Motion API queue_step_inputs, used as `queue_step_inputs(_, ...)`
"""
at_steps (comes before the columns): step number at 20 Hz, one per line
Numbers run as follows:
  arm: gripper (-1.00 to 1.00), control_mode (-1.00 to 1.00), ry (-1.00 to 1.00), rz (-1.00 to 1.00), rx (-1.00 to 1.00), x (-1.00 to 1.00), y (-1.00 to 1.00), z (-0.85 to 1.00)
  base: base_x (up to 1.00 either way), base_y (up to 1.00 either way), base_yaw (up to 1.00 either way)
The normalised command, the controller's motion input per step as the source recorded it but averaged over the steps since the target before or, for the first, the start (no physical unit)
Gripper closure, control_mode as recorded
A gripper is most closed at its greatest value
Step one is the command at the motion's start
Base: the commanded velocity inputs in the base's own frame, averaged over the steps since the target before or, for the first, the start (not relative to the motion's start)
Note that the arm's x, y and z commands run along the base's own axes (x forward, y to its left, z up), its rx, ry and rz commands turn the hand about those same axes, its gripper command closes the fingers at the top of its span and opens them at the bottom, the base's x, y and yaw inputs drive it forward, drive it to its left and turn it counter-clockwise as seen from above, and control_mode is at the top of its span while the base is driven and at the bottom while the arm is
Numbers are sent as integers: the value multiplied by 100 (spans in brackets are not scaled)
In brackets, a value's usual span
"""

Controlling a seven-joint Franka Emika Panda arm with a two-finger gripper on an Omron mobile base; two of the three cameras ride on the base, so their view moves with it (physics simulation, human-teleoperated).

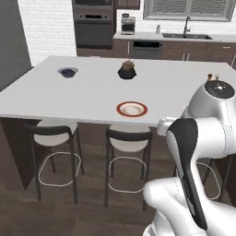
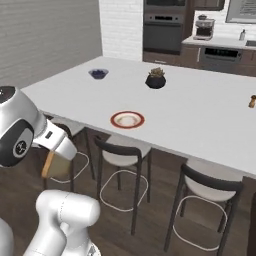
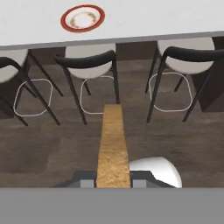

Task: Start the toaster. Once the lever pops up, take the bread to the plate on the dining counter.

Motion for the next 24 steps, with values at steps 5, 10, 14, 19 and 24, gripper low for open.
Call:
queue_step_inputs(5, 100, 100, 0, 0, 0, 0, 0, 0, 72, 53, -44)
queue_step_inputs(10, 100, 100, 0, 0, 0, 0, 0, 0, 65, 48, -40)
queue_step_inputs(14, 100, 100, 0, 0, 0, 0, 0, 0, 75, 39, -31)
queue_step_inputs(19, 100, 100, 0, 0, 0, 0, 0, 0, 76, 43, -20)
queue_step_inputs(24, 100, -100, -5, 0, 2, 30, -1, 0, 23, 14, -3)
